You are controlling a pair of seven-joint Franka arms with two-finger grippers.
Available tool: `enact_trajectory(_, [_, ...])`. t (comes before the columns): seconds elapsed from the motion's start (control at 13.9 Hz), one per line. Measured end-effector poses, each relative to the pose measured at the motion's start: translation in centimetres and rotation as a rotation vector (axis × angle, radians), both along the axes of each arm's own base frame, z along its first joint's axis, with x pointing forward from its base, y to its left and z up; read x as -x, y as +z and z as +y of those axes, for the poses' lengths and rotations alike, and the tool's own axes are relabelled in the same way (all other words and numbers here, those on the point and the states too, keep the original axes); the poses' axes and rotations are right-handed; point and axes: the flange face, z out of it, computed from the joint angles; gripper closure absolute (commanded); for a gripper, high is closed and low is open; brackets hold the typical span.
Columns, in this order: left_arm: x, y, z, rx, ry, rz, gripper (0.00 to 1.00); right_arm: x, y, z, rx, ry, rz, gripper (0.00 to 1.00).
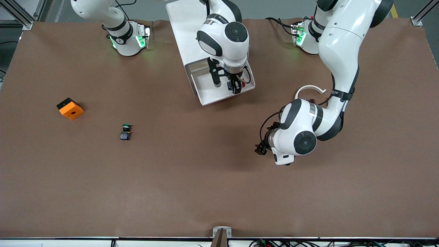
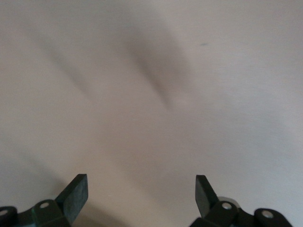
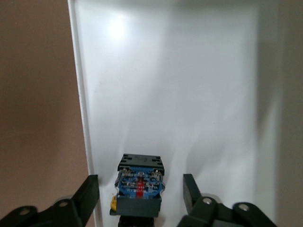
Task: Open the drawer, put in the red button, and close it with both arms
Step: 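Raise the right gripper out of the drawer while the left gripper reaches the drawer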
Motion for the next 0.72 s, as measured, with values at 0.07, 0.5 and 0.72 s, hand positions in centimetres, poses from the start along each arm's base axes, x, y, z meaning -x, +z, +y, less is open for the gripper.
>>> enact_trajectory(0.07, [0.0,0.3,-0.4,-0.001,-0.006,-0.021,0.0,-0.1,0.6,0.1,0.005,0.023,0.004,0.0])
enact_trajectory(0.5, [-0.2,0.4,-1.0,-0.099,-0.138,-0.148,0.0,-2.8,3.9,-1.7,0.048,0.236,0.047,0.0])
enact_trajectory(0.72, [1.1,0.1,-3.0,-0.106,-0.264,-0.162,0.0,-4.7,5.6,-4.0,0.065,0.489,0.101,0.0])
